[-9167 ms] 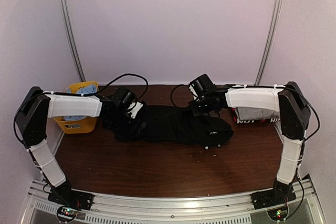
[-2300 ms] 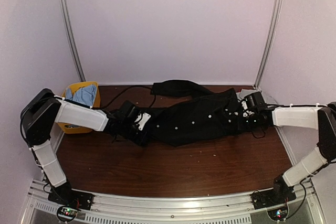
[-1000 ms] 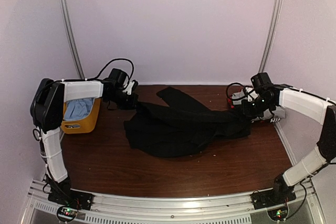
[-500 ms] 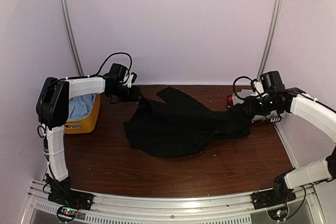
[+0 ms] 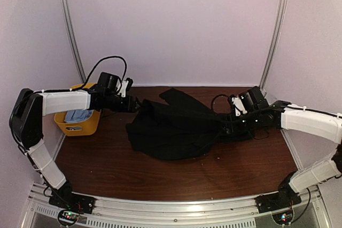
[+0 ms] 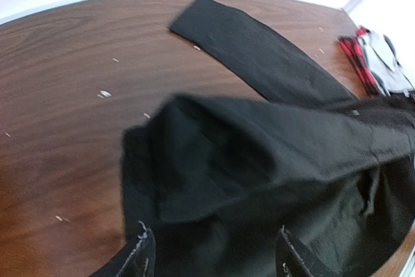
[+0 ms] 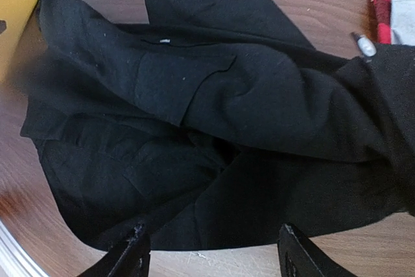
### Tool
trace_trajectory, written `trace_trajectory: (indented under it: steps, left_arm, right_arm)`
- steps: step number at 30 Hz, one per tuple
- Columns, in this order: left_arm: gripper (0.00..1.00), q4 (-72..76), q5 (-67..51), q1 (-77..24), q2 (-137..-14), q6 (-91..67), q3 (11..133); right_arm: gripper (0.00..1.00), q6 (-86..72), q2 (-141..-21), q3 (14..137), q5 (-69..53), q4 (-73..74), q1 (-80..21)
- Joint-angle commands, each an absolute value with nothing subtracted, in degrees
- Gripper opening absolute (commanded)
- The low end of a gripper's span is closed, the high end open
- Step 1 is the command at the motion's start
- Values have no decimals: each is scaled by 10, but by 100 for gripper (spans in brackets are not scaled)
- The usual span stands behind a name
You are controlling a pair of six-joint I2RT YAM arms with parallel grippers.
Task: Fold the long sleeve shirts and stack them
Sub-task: Place the crumpled shirt at the center of the board, then pick up the crumpled shirt from the center of the board.
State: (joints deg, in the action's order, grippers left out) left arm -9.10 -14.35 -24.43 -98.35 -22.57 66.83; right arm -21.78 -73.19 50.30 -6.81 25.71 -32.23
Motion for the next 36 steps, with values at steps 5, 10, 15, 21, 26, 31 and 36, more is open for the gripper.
trace_trajectory:
  steps: [5,10,15,21,26,31,36]
  left_arm:
    - [65,-15,-123,-308,-922,-234,551]
    - [65,-31,-80,-337,-899,-229,510]
    - [65,-36,-60,-352,-891,-227,489]
    - [65,-45,-47,-356,-882,-222,483]
    - [66,-51,-41,-356,-877,-219,479]
    - [66,-52,-36,-356,-877,-222,480]
    - [66,-54,-38,-356,-876,-223,482]
  right_arm:
    - [65,-239,-823,496,-10,251,-359]
    - [66,-265,-802,473,69,310,-358]
    - [66,-276,-802,474,108,350,-353]
    - [66,-277,-786,498,88,340,-352]
    - [72,-279,-754,485,3,292,-354]
    - [75,-348,-715,441,-17,219,-354]
    - [77,-419,-687,390,32,156,-345]
